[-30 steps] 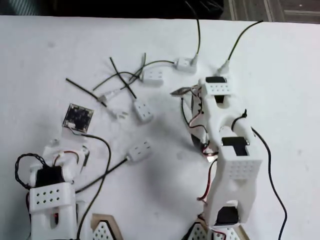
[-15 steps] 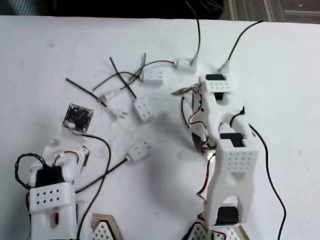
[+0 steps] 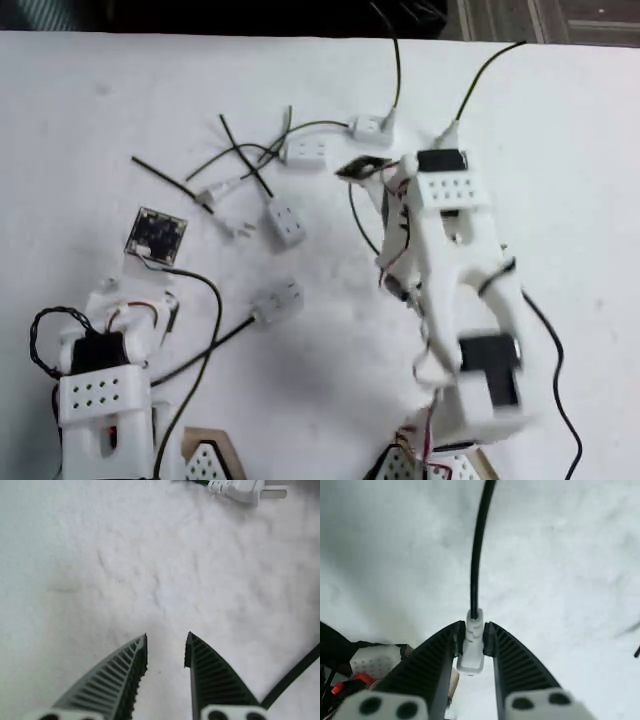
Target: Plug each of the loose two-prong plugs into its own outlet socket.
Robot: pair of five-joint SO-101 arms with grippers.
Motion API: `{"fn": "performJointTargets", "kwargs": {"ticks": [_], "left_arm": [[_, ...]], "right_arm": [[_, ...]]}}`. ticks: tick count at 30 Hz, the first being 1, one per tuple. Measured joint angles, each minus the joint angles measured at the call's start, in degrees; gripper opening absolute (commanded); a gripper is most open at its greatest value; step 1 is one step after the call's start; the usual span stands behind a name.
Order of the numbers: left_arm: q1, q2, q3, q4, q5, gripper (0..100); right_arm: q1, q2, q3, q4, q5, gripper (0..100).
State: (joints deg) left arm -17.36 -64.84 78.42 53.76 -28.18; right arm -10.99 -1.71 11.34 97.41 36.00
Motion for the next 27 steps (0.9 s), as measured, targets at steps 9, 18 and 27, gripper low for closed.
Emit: {"fn": "performJointTargets", "kwargs": {"ticks": [9,18,27], "left_arm": [[0.0,0.0,0.0,0.0,0.0,14],[0.0,0.0,0.0,0.0,0.0,14],[0.0,0.0,0.1,0.0,0.0,14]], "right_arm": [[-16.1,-29.4,17.5,-12.1,-18.6,1.6],[-22.9,-47.3,41.1,-36.9,-33.2,1.6],[-25.2,-59.7,68.1,-70.1,-35.6,1.6]]}}
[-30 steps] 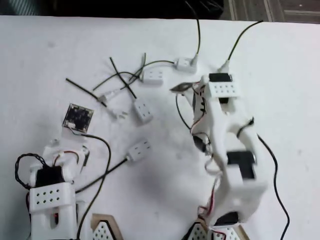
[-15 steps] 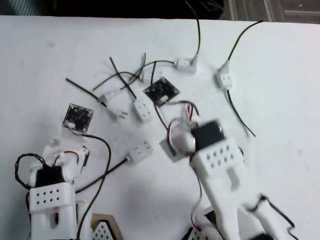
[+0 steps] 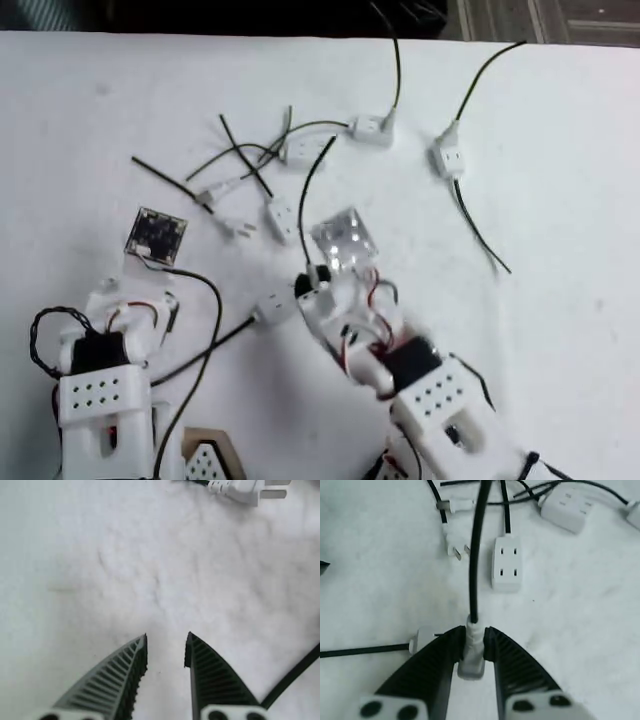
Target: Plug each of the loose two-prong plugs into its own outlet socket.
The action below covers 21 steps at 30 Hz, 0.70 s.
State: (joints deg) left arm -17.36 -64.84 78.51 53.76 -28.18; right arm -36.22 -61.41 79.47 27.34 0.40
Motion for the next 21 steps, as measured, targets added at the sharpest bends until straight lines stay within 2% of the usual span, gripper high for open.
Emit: {"fn": "performJointTargets", "kwargs": {"ticks": [5,11,21], "left_arm": [[0.0,0.0,0.0,0.0,0.0,14],[0.0,0.0,0.0,0.0,0.0,14],[0.0,0.0,0.0,0.0,0.0,14]], "right_arm": [[-3.5,-5.5,9.9,-12.9,0.0,1.6],[-4.4,-6.0,12.1,-17.8,0.0,1.6],[-4.4,4.3,12.1,-27.9,1.3,1.6]]}}
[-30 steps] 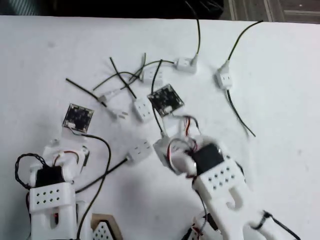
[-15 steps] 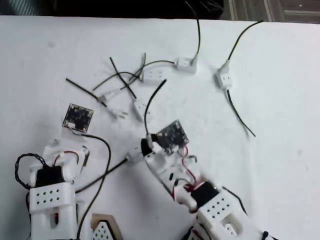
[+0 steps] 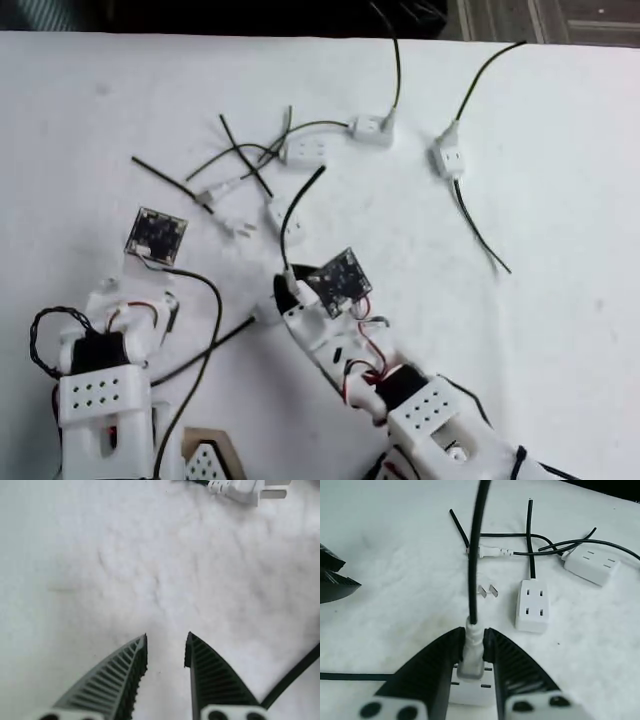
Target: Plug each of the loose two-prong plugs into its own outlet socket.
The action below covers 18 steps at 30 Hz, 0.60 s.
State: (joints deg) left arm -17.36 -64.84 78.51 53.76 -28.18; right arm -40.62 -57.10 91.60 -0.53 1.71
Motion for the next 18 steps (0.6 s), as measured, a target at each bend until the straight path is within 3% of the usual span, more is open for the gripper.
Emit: {"fn": "performJointTargets", "kwargs": {"ticks": [18], "left_arm": [[0.0,0.0,0.0,0.0,0.0,14]], "right_arm": [[1.6,14.9,-3.1,-6.9,0.0,1.6]]}}
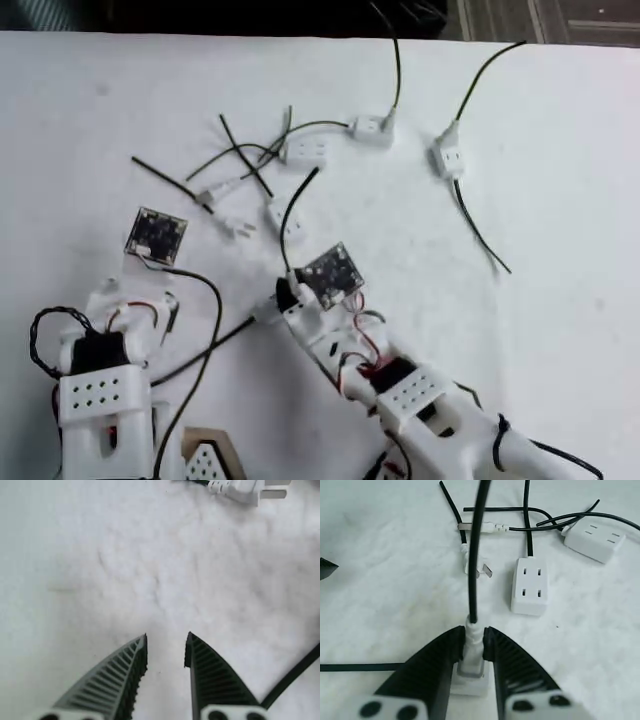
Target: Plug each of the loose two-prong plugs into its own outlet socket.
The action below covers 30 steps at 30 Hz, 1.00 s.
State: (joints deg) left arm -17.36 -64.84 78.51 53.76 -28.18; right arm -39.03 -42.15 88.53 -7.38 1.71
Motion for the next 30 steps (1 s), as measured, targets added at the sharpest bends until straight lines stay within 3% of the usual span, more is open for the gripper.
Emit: {"fn": "performJointTargets", "kwargs": {"ticks": [30], "left_arm": [[0.0,0.0,0.0,0.0,0.0,14]], "right_arm": [[0.7,4.6,-3.4,-2.3,3.0,1.6]]}}
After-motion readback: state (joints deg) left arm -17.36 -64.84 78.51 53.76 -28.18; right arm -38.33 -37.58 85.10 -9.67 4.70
